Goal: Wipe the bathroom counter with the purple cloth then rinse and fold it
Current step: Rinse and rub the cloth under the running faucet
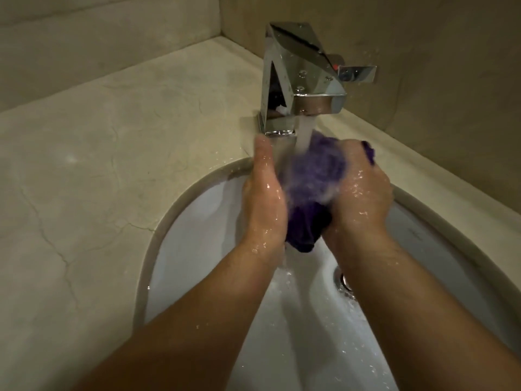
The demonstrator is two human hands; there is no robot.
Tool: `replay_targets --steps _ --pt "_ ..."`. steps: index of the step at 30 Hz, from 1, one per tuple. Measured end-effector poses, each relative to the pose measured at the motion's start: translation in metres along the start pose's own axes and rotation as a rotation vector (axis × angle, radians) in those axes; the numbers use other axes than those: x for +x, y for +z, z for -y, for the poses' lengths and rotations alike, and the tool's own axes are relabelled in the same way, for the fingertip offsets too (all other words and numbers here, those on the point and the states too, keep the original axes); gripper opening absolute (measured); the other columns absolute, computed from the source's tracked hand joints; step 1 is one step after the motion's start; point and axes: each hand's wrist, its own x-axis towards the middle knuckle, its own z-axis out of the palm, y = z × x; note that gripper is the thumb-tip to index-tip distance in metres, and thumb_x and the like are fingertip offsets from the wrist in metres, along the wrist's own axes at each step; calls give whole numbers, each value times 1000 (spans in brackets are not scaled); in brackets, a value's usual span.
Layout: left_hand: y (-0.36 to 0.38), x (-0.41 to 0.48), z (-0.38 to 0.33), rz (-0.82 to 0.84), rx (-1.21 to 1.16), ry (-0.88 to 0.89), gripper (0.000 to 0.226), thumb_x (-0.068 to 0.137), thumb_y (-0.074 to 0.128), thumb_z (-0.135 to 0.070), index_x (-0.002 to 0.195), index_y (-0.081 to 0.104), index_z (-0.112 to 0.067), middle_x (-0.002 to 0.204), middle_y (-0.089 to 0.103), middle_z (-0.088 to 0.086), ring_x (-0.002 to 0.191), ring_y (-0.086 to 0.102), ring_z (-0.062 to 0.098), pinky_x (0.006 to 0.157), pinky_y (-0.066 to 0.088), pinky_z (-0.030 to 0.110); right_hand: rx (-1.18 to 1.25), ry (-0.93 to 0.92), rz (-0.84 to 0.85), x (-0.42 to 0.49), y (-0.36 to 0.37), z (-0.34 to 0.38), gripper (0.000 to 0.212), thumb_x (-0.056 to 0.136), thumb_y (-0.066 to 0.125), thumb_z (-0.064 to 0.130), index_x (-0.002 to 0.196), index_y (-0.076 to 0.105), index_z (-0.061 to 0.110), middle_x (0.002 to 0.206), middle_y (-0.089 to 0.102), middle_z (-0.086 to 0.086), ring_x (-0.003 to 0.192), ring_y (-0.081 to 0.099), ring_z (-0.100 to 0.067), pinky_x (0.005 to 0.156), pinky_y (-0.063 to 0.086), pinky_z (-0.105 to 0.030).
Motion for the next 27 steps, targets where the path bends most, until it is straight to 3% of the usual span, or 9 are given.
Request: replay_targets --steps 3,4,6,8,11,14,17,21,27 --pt "4 -13 -5 138 -132 -193 70 84 44 -82 121 72 -30 118 76 6 113 69 31 96 54 51 155 34 160 -3 -6 1 18 84 68 28 67 64 25 65 60 9 60 61 -10 63 53 -28" --pt "6 -15 -4 215 -181 -281 72 86 40 -80 126 70 -28 127 71 11 121 65 34 98 53 50 55 14 152 -1 -4 -7 14 85 67 38 77 70 27 76 65 15 69 65 -4 71 57 -33" --pt "7 -15 -6 282 -214 -361 75 90 32 -73 138 62 -24 144 58 18 134 55 36 106 48 50 -234 -135 176 10 -12 -21 38 82 60 64 102 74 35 100 70 26 92 66 8 88 58 -47" --pt "2 -8 -5 327 -316 -372 66 85 46 -69 126 71 -23 126 71 16 115 68 35 95 55 49 -390 -226 164 2 -12 -14 43 76 68 64 94 75 26 92 76 11 89 72 -8 85 58 -43" --pt "-7 6 -4 247 -316 -279 50 85 62 -60 109 76 -19 109 78 12 103 72 35 96 54 52 -474 -309 154 -8 -19 9 29 77 70 55 96 75 33 89 74 11 87 72 -14 85 58 -44" --pt "-4 3 -3 190 -108 -143 26 70 74 -40 83 77 -17 94 75 8 92 71 32 95 54 57 -411 -163 267 -10 -15 6 22 85 54 31 83 76 27 79 71 8 82 69 -20 82 55 -46" --pt "-1 3 3 87 45 37 24 68 71 -38 87 76 -24 89 77 5 91 74 32 91 57 61 -342 21 332 -20 -10 2 39 89 52 50 85 77 19 84 76 1 87 74 -22 83 56 -41" --pt "-1 8 3 7 57 161 29 71 71 -45 90 76 -24 91 78 4 93 75 28 92 57 57 -450 -175 215 -25 4 -16 29 93 58 47 81 71 24 77 74 8 77 72 -12 81 58 -42" --pt "-2 10 5 -114 19 207 8 83 68 -20 81 75 -16 74 75 1 73 74 22 70 63 41 -446 -255 81 -23 12 -27 17 78 61 41 70 70 28 66 69 9 70 68 -15 77 59 -44"
